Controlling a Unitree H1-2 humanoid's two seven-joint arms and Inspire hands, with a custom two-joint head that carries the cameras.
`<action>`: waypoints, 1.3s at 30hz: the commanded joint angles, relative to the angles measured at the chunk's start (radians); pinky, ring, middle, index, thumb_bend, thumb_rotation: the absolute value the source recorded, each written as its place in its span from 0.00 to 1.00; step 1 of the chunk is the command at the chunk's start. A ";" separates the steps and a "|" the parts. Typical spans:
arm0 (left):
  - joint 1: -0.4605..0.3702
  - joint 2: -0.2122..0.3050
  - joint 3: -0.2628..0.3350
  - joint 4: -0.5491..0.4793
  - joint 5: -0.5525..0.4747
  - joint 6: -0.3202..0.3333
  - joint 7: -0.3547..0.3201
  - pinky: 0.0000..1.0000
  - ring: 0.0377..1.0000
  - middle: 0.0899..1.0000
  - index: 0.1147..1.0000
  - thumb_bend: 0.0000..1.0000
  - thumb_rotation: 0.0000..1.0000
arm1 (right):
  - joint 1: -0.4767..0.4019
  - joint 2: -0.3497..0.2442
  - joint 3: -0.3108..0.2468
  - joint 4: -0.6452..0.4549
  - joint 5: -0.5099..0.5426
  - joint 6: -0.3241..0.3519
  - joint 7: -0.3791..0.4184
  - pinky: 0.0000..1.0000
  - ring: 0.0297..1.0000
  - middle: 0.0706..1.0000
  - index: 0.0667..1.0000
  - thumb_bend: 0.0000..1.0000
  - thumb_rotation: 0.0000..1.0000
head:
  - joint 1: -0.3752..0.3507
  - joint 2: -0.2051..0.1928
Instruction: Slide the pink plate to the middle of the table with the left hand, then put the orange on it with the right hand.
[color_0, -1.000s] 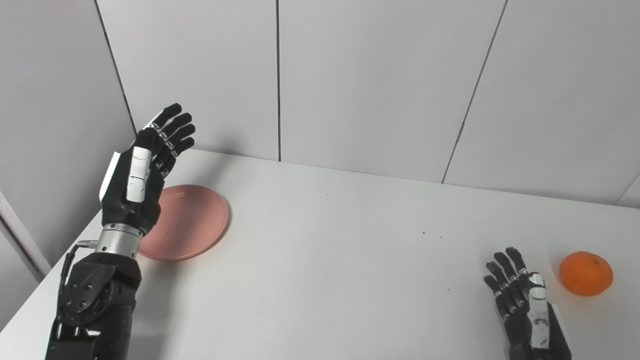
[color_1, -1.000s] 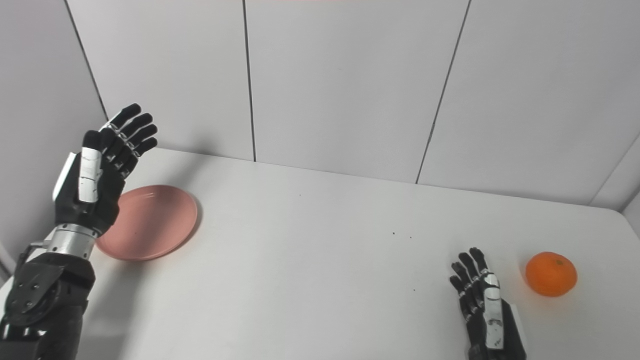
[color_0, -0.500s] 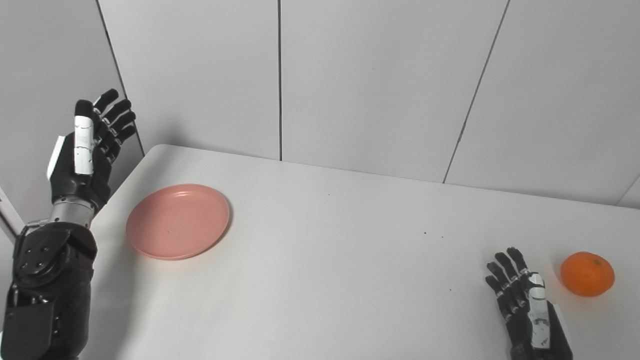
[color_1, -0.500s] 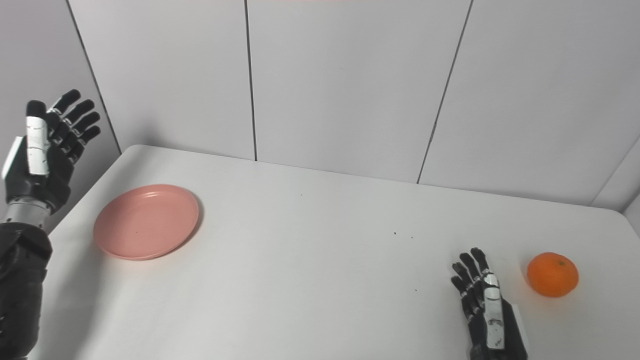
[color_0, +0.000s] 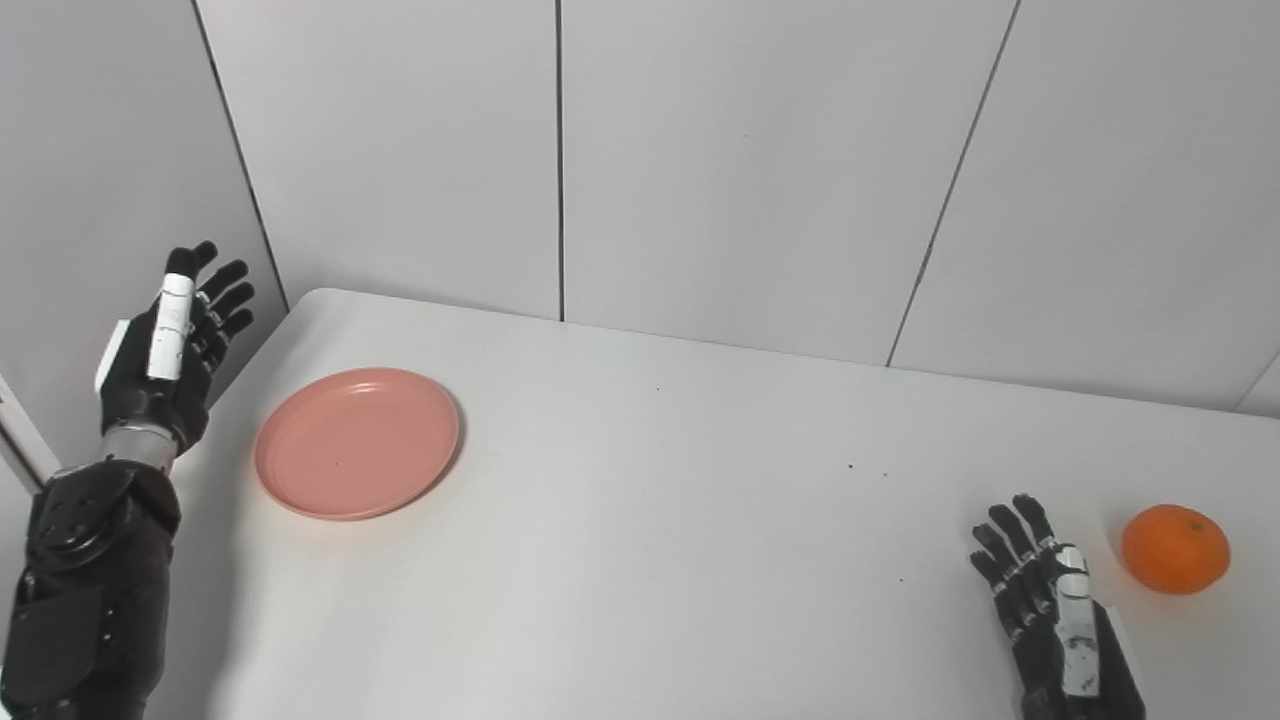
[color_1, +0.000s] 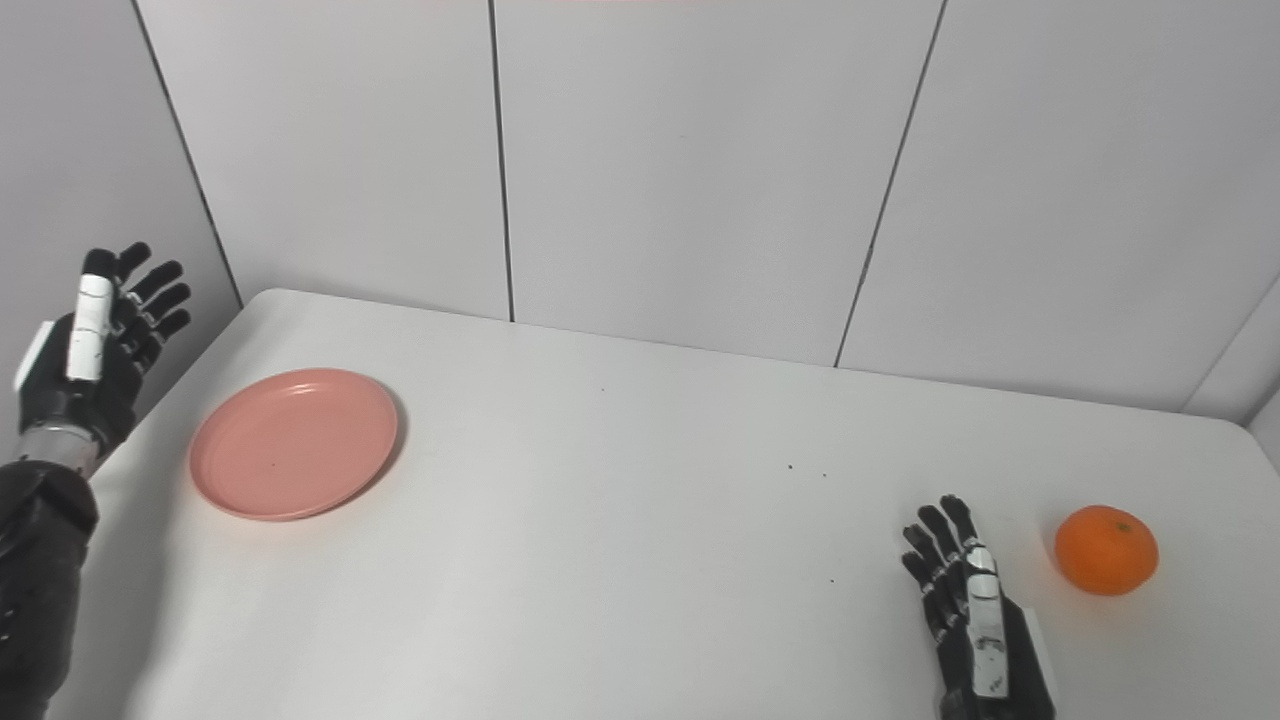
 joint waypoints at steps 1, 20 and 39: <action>-0.056 0.035 0.005 0.010 -0.008 -0.066 -0.028 0.85 0.88 0.87 0.90 1.00 0.78 | 0.080 0.024 0.006 0.117 0.007 -0.018 0.007 0.94 0.92 0.93 0.95 0.75 0.91 | -0.001 0.003; -0.147 0.060 -0.027 0.508 0.016 -0.337 -0.166 0.75 0.78 0.77 0.79 1.00 0.70 | 0.086 0.025 0.009 0.103 -0.001 -0.009 0.003 0.93 0.91 0.93 0.94 0.76 0.92 | -0.010 0.013; -0.158 0.055 -0.050 0.565 0.023 -0.357 -0.160 0.73 0.76 0.76 0.78 1.00 0.71 | 0.088 0.025 0.016 0.093 -0.010 0.002 0.000 0.92 0.90 0.93 0.94 0.77 0.93 | -0.012 0.021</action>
